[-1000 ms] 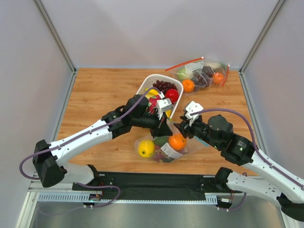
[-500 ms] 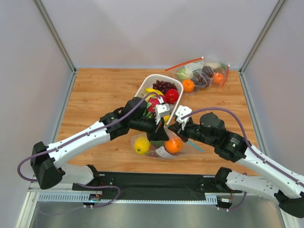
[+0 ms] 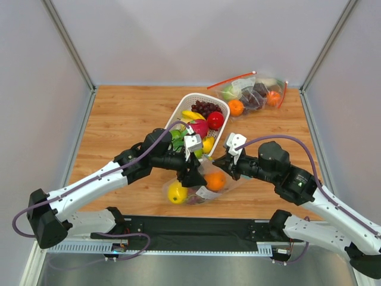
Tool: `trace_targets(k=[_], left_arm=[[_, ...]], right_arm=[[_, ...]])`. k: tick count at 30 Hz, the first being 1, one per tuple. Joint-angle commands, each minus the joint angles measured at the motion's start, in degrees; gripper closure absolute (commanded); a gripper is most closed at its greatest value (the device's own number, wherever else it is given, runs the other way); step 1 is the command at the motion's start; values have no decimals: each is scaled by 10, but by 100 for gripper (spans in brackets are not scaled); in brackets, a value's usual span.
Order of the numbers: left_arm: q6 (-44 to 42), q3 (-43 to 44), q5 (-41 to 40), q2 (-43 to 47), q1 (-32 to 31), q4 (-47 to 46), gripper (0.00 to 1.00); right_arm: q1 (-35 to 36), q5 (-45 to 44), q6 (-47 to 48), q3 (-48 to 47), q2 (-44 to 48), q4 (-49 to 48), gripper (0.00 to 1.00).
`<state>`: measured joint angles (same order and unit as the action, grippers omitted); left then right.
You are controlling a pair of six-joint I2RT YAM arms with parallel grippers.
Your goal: Open the zip-top bag and remove the fake food
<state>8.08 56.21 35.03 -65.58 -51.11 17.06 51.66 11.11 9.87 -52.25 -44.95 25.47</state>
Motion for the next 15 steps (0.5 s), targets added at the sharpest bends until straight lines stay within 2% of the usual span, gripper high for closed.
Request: trace_targets(k=[1, 7, 9, 11, 12, 13, 14, 15], left_arm=[[27, -11, 39, 6, 2, -83, 27], [45, -15, 43, -19, 5, -155, 25], [47, -14, 43, -24, 8, -165, 29], [48, -15, 44, -26, 14, -166, 41], [48, -16, 44, -27, 17, -167, 57], [48, -18, 50, -26, 19, -167, 66], [48, -21, 52, -26, 20, -167, 81], [47, -22, 62, -25, 22, -167, 88]], right_arm=[[-4, 36, -13, -5, -1, -13, 100], [-4, 69, -20, -8, -18, -17, 100], [-5, 73, -21, -10, -22, -17, 100], [-5, 74, -21, -10, -23, -14, 100], [-5, 74, -21, -9, -22, -13, 100], [-5, 73, -21, -10, -22, -12, 100], [-6, 71, -20, -10, -22, -10, 100], [-8, 71, -20, -12, -22, -8, 100]])
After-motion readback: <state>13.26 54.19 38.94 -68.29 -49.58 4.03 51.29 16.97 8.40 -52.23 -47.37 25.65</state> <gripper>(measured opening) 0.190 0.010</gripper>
